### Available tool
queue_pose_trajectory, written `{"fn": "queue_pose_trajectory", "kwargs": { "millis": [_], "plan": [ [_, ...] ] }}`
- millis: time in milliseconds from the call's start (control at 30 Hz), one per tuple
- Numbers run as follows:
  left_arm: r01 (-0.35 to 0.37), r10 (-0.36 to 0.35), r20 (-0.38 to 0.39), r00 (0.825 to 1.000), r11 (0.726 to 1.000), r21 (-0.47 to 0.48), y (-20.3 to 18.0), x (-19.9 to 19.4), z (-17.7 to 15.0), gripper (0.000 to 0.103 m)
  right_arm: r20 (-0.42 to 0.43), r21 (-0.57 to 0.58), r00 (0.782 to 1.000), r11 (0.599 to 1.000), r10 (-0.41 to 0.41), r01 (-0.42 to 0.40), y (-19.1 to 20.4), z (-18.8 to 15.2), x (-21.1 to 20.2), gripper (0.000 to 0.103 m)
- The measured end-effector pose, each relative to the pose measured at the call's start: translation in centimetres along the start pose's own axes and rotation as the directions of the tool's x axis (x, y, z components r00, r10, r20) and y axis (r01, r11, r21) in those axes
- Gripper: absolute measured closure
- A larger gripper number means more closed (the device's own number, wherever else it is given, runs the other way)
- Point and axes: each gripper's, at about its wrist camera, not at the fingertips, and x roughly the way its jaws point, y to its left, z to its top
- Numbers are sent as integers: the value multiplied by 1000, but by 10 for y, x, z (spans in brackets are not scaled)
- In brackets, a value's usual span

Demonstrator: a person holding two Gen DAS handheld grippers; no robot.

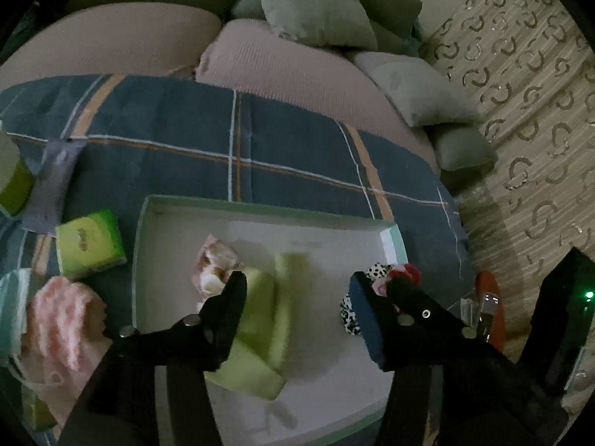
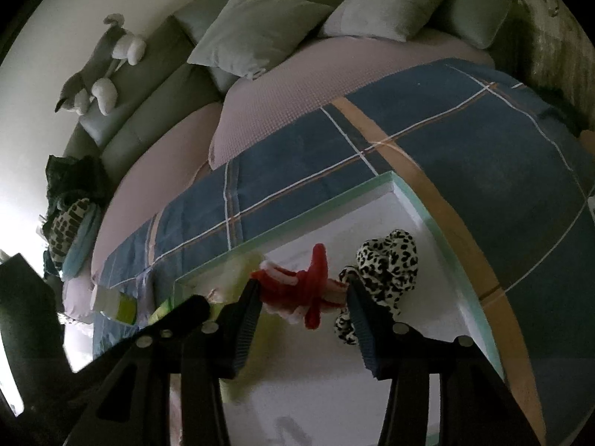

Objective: Organize soft objects
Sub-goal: 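Open the left gripper over the tray while the right gripper releases the red toy there, then reach the right gripper back to the pile and grasp the pink zigzag cloth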

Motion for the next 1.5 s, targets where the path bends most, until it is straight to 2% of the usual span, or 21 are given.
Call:
{"fn": "queue_pose_trajectory", "kwargs": {
  "millis": [133,200,267,333,500,567,667,700,767,900,967,1167,1367,1500],
  "plan": [
    [-54,54,38,998,999,4,4,-13,4,41,0,-33,1000,999,-20,20,7,-1,-1,51],
    [-100,100,64,993,995,5,6,-18,6,30,0,-61,999,997,-37,37,12,-2,-1,51],
    [-137,136,85,987,991,8,9,-22,7,29,4,-84,999,995,-49,49,17,-3,-2,49],
    [-173,172,89,981,985,9,15,-24,8,29,10,-99,998,993,-57,58,20,-3,-2,39],
    [-231,234,77,969,972,-44,37,-24,11,29,12,-131,996,988,-86,86,24,-5,-1,28],
    [-268,273,92,957,961,-70,47,-26,13,29,19,-149,996,984,-91,93,27,-5,-1,25],
    [-332,341,121,932,939,-87,60,-33,15,27,56,-179,992,977,-109,117,34,-6,-4,8],
    [-359,368,129,921,929,-85,63,-35,16,22,71,-187,991,975,-110,121,36,-7,-5,0],
    [-393,400,139,906,916,-75,69,-39,18,12,100,-211,990,970,-100,119,42,-8,-9,0],
    [-450,454,154,878,891,-65,83,-52,21,9,94,-225,992,969,-84,104,51,-12,-6,0],
    [-465,468,141,872,884,-59,90,-56,22,7,68,-229,996,970,-63,77,54,-14,0,0],
    [-439,453,134,881,890,-121,117,-78,23,7,31,-239,999,970,-36,42,66,-21,5,0],
    [-495,509,136,850,860,-125,138,-110,20,7,-20,-278,1000,960,22,-26,91,-36,8,0],
    [-548,559,106,822,828,-120,156,-117,16,7,-94,-323,990,937,107,-132,119,-53,14,0]
  ]
}}
